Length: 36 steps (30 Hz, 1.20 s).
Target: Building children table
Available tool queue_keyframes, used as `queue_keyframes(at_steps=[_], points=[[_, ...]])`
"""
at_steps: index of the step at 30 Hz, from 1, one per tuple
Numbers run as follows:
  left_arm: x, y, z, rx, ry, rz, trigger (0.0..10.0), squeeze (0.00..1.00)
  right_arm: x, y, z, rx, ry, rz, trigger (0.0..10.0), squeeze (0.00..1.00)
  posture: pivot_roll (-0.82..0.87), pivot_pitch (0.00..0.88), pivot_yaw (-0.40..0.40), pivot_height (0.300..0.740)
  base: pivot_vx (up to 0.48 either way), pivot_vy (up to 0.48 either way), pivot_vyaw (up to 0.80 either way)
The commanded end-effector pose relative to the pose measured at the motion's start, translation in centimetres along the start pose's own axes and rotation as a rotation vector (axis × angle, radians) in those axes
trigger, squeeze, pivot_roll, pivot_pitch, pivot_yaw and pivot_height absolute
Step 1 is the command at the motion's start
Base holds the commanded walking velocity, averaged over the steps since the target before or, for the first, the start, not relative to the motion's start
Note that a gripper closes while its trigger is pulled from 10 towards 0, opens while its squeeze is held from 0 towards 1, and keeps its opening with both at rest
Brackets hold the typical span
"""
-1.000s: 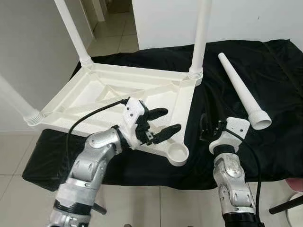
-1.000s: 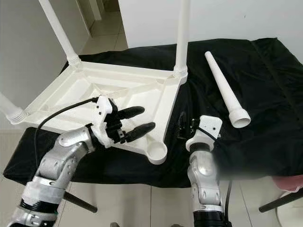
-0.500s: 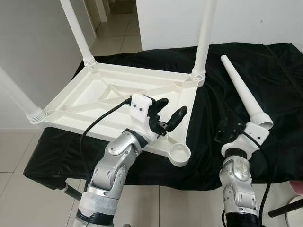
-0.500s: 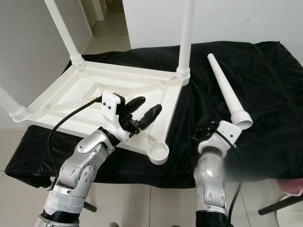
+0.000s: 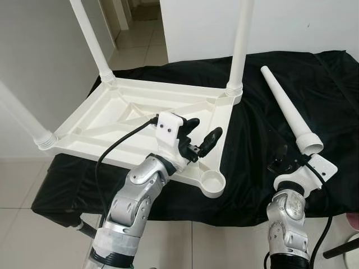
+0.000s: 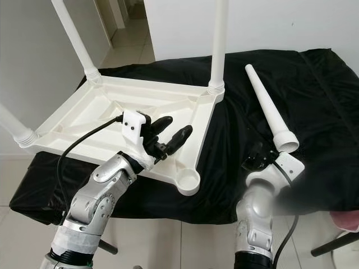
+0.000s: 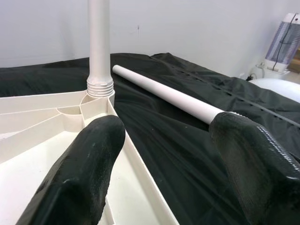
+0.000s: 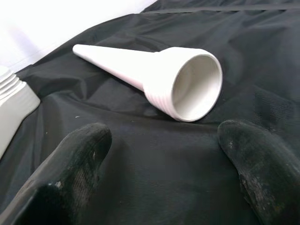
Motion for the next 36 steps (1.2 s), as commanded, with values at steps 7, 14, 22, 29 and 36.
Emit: queue_keyframes(at_steps=[7, 14, 22, 29, 36], points=[[0.2, 0.1, 0.1, -0.023, -0.006, 0.016, 10.0, 0.0, -0.7, 0.5, 0.3, -0.025, 0.023, -0.012, 10.0, 0.0, -0.07, 0.074, 0.173, 0.74, 0.0, 0.0, 0.0], [0.3, 0.3, 0.1, -0.03, -0.009, 0.025, 10.0, 0.0, -2.3, 0.9, 1.3, -0.024, 0.117, -0.001, 10.0, 0.0, -0.05, 0.076, 0.184, 0.74, 0.0, 0.0, 0.0], [0.5, 0.3, 0.1, -0.032, -0.012, 0.033, 10.0, 0.0, -2.8, 1.1, 1.6, -0.026, 0.153, 0.007, 10.0, 0.0, -0.05, 0.085, 0.193, 0.74, 0.0, 0.0, 0.0], [0.7, 0.4, 0.0, -0.033, -0.012, 0.044, 10.0, 0.0, -3.4, 0.8, 2.0, -0.032, 0.21, 0.04, 10.0, 0.0, -0.03, 0.104, 0.204, 0.74, 0.0, 0.0, 0.0], [0.8, 0.4, 0.1, -0.042, -0.018, 0.058, 10.0, 0.0, -4.3, 0.5, 2.4, -0.042, 0.26, 0.081, 10.0, 0.0, -0.01, 0.111, 0.223, 0.74, 0.0, 0.0, 0.0]])
Point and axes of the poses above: a point about 5 cm out from each wrist's last joint towards the gripper, its own x axis pointing back from the gripper into the wrist, its own y axis along the axis of the wrist's last joint, z = x × y, the point moved 6 cm from there along -x, pointing out of the wrist towards the gripper, and after that the axes turned 11 degrees about -x, right-handed, at the moved point
